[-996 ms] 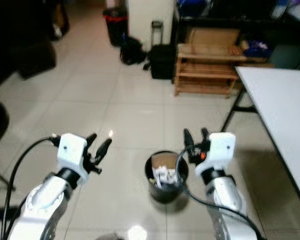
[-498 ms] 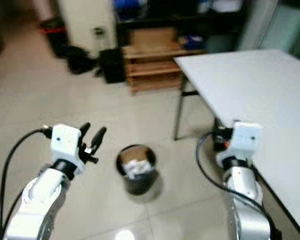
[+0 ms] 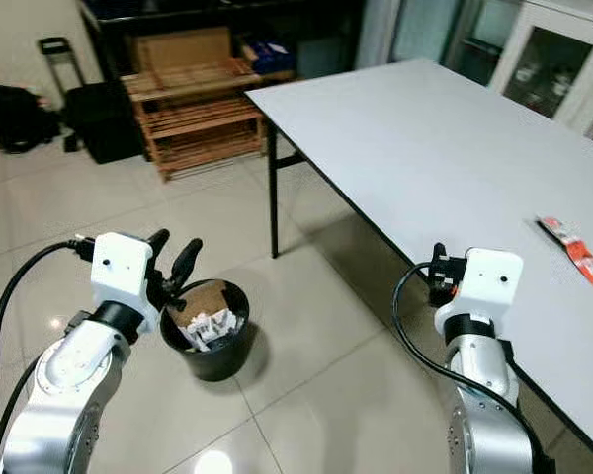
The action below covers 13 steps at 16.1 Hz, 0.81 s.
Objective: Picking trash to rubbish bin
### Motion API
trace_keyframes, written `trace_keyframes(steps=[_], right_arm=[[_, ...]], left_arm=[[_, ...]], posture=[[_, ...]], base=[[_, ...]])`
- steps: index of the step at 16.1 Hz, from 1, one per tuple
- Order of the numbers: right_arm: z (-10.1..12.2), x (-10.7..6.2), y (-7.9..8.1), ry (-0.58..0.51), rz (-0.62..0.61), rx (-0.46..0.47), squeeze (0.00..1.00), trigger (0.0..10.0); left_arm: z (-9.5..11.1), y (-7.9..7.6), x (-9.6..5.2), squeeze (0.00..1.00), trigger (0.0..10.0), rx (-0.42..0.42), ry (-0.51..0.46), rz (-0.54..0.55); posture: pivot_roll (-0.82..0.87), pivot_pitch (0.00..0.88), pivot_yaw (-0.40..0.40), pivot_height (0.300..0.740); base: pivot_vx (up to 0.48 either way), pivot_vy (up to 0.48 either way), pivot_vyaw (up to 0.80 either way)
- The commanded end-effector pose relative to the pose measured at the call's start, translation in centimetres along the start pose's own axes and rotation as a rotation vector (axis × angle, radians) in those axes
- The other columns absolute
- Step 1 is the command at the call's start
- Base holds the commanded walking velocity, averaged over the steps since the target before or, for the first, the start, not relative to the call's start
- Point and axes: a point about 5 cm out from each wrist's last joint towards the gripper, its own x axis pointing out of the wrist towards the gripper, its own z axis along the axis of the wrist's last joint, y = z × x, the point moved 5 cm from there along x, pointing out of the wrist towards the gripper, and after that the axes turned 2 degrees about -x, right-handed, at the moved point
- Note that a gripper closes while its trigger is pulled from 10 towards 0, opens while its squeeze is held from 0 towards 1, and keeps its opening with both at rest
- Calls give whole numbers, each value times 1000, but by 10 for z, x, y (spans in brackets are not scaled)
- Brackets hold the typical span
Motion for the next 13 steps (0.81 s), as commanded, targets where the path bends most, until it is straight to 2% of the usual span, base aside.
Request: trace_keyframes(steps=[1,5,13], right_arm=[[-7,-1,-5,31,-27,-13,0,10000],[-10,-5,-8,39,-59,25,0,10000],[-9,-3,7,40,-11,60,0,10000]], left_arm=[[2,-1,2,0,10000,0,-5,-11],[4,-3,4,0,10000,8,-10,-44],[7,1,7,0,10000,17,-8,-47]], posture=[[-25,0,-16,740],[-29,0,3,740],[-17,0,3,740]], base=[[0,0,-800],[0,0,-800],[337,0,-800]])
